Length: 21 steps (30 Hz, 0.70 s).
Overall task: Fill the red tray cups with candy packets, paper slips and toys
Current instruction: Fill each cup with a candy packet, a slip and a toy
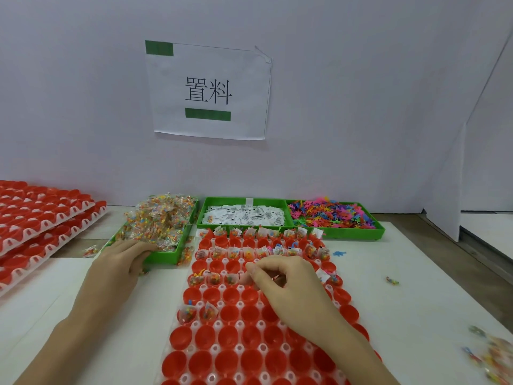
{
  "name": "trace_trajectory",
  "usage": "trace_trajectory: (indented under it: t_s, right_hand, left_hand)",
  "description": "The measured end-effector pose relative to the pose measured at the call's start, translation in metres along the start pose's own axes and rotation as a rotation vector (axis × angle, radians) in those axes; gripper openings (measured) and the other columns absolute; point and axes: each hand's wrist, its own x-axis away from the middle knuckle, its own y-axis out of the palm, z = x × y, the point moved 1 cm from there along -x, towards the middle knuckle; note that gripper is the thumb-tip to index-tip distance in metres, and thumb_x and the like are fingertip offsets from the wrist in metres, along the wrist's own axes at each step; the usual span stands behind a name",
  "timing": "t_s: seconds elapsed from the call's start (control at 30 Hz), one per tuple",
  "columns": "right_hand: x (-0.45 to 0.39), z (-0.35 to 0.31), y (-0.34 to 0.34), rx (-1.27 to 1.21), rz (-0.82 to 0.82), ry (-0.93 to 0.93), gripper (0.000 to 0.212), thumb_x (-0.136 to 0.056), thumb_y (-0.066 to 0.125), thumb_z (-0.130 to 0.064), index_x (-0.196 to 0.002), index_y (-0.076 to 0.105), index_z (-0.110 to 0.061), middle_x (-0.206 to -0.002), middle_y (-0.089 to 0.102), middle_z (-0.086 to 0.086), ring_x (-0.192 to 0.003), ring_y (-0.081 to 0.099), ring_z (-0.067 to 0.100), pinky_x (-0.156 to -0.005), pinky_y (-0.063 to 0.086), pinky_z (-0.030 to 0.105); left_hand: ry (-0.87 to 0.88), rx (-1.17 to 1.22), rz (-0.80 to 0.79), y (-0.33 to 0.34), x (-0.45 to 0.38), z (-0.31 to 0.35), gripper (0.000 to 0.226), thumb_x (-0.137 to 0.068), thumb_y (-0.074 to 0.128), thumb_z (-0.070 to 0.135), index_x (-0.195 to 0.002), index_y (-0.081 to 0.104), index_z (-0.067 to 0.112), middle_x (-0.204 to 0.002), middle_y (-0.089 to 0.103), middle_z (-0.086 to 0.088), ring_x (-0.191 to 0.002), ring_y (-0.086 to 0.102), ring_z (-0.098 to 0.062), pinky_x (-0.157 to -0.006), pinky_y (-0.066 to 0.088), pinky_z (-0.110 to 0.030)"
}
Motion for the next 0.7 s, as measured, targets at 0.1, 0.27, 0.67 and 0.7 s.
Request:
trace_trajectory:
  t_s: [0.1,0.27,0.67,0.7]
  right_hand:
    - [0.0,0.001,0.0,0.012,-0.004,-0.012,0.032,-0.102,0.058,-0.038,-0.081,0.08,-0.028,-0.065,0.068,-0.017,-0.043,0.041,0.005,-0.049,0.034,0.012]
    - [-0.002,0.004,-0.007,0.042,0.013,-0.019,0.031,-0.101,0.057,-0.044,-0.08,0.079,-0.034,-0.07,0.07,-0.003,-0.05,0.049,0.006,-0.054,0.043,0.016]
    - [-0.01,0.015,-0.029,0.026,0.097,0.038,0.031,-0.1,0.058,-0.042,-0.078,0.079,-0.035,-0.074,0.075,-0.009,-0.07,0.071,0.014,-0.074,0.059,0.037]
    - [-0.01,0.015,-0.029,0.015,0.085,0.044,0.032,-0.1,0.058,-0.041,-0.079,0.08,-0.034,-0.073,0.075,-0.009,-0.068,0.07,0.01,-0.07,0.057,0.03]
  left_hand:
    - [0.004,0.036,-0.039,0.002,-0.002,-0.002,0.027,-0.079,0.076,-0.016,-0.099,0.08,0.001,-0.092,0.072,-0.014,-0.079,0.068,-0.039,-0.07,0.056,-0.049]
    - [-0.005,0.036,-0.025,-0.002,-0.003,0.002,0.018,-0.079,0.078,-0.014,-0.091,0.078,0.0,-0.089,0.072,-0.013,-0.075,0.067,-0.038,-0.068,0.055,-0.046]
    - [-0.079,0.063,-0.057,-0.012,-0.005,0.007,0.029,-0.065,0.087,-0.012,-0.077,0.069,0.008,-0.082,0.071,-0.001,-0.083,0.057,-0.03,-0.07,0.052,-0.046]
    - [-0.077,0.069,-0.07,-0.012,-0.005,0.007,0.032,-0.065,0.087,-0.012,-0.076,0.066,0.009,-0.084,0.069,0.0,-0.083,0.054,-0.028,-0.07,0.05,-0.043]
